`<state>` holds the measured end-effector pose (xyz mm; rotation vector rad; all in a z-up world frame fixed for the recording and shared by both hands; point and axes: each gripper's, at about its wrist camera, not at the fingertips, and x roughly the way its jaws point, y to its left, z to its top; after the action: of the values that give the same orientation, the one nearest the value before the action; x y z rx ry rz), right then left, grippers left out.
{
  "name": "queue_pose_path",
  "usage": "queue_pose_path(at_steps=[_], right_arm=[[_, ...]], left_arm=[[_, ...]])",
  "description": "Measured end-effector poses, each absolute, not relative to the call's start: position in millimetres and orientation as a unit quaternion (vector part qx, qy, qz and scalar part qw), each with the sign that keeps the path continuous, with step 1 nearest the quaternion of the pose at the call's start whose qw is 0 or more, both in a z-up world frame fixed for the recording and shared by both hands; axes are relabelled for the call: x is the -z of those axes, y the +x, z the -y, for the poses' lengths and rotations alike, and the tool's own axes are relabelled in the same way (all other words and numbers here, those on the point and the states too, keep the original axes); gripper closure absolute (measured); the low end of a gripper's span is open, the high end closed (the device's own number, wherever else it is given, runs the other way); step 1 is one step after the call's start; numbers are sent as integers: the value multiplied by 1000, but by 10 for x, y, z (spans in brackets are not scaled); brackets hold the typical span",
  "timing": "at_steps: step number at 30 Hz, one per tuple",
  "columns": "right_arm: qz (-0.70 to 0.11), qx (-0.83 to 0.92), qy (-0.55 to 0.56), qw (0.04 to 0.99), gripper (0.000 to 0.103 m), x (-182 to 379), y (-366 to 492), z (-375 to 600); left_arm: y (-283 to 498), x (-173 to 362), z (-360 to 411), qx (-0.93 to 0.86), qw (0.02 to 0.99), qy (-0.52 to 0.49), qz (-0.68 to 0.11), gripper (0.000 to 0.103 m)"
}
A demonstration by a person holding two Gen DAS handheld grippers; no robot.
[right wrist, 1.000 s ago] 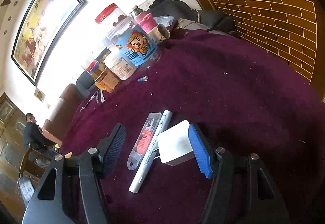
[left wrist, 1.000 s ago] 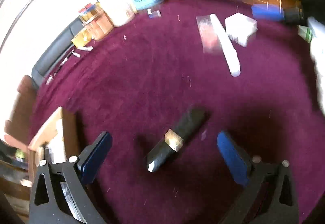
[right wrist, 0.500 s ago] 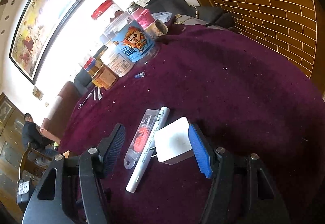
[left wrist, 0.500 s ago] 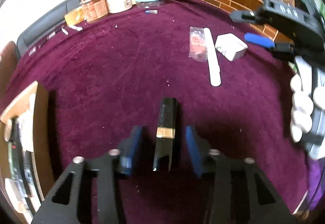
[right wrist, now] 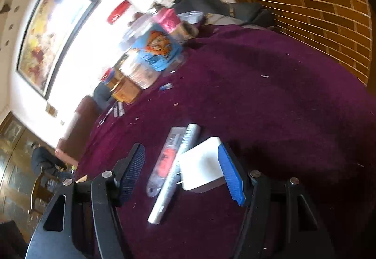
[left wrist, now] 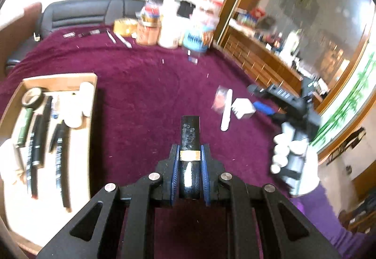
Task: Organize rigid objects
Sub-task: 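Grasp the black gold-banded lipstick with left tool while right approaches the clear packet, then grasp the clear packet with red item using the right tool, then carry lipstick to the tray and release it with left tool while right carries packet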
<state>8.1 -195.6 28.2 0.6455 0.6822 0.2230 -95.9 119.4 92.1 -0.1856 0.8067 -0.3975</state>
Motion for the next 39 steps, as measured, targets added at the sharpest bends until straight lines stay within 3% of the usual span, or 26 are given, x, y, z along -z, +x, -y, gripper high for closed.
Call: queue_pose_path(at_steps=[5,10,18,31,33,36,39], right_arm=[[-333,-152,322,873,39,-375,148,1798],[-395,-205,326,834,39,-387,448,1541],[-474,-126,248,836,39,-253,858,1333],[-506,-37,96,857,39,-143,995,839],[-507,-22,53,860,48,-127,957,745],[-506,-20,23,862,76,-143,890,703],[-513,-48,53,856,77,-162,805,773]], left_arm=[[-1194,-1052,-1358,197,905,-89,-367,89],[-1298,-1034,-1469,200,905,-95,-362,89],[-1359,-920,-1735,180,900,-124,-376,89],[-1403,-845,-1637,157,903,-98,-388,89],[-1394,-825,-1614,147,903,-89,-394,89],[-1391,-775,-1595,136,900,-81,-406,89],[-1417,-746,-1597,122,901,-72,-411,89]])
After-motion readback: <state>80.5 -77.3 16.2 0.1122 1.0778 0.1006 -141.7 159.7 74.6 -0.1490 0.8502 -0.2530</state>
